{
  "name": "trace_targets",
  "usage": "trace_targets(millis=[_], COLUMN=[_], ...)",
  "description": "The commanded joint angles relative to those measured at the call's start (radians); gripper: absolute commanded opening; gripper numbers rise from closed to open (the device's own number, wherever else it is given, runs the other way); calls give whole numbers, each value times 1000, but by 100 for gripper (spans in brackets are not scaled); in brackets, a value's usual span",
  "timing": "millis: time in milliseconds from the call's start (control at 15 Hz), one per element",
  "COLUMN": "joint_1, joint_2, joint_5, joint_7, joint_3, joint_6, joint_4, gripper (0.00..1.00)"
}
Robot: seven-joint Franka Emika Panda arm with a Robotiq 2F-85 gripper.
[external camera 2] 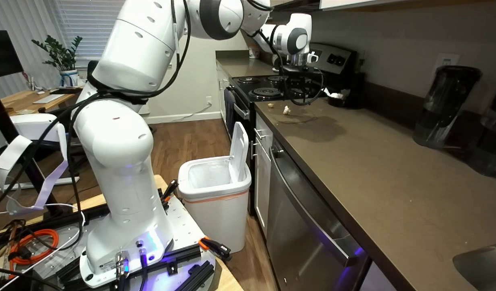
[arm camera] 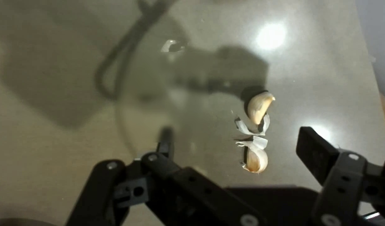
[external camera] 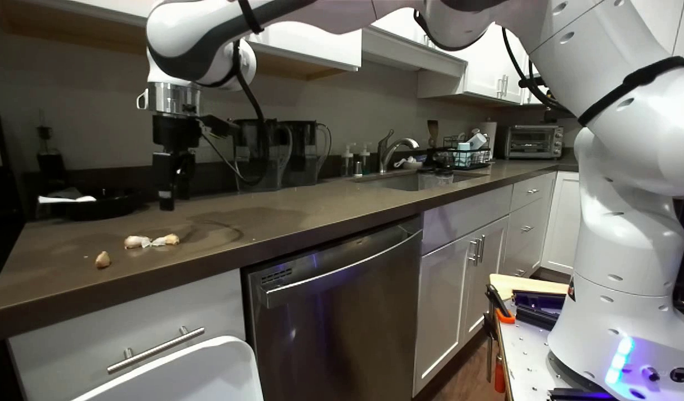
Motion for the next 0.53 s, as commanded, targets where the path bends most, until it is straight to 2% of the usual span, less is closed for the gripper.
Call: trace_targets(millis=[0,133,200,333,400,467], joint_1=[16,29,34,45,50,56], joint_2=[105,148,170,206,219,235], joint_5=[31,30,27,23,21,17], joint_7=[45,66,73,87,96,105], joint_3=[11,10,10,8,5,2], joint_6=[-11,-26,-29,-45,-55,-74], joint_4=[121,161,178,211,226,246], gripper=[100,100,96,71,70,63])
